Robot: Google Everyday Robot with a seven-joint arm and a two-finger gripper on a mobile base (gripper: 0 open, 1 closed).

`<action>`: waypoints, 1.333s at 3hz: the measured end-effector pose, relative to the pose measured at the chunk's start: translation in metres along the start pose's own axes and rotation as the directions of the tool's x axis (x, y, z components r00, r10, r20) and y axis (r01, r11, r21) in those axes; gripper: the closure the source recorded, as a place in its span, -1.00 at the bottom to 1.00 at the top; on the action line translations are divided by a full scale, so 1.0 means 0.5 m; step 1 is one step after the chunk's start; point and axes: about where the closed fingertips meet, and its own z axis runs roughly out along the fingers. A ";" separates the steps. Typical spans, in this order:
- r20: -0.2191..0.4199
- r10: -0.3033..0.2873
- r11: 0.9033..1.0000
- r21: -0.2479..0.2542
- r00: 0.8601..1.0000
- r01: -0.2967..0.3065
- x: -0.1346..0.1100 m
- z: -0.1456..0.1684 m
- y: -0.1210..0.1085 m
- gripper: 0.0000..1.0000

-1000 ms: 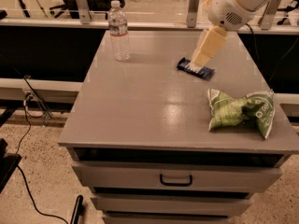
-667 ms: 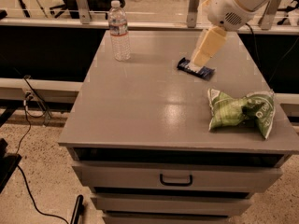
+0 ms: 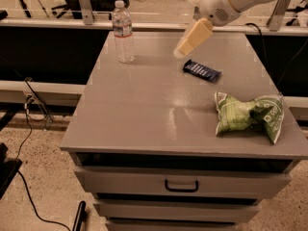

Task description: Knock water bottle over

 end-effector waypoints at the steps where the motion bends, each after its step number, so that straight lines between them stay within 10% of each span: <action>1: 0.145 0.015 1.000 0.010 0.989 -0.017 -0.055 0.069 -0.063 -1.00; 4: 0.362 0.143 0.989 -0.019 0.921 -0.147 -0.229 0.314 -0.163 -1.00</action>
Offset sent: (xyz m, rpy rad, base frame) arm 0.1478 0.1459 0.0359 0.3788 -0.0787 0.1253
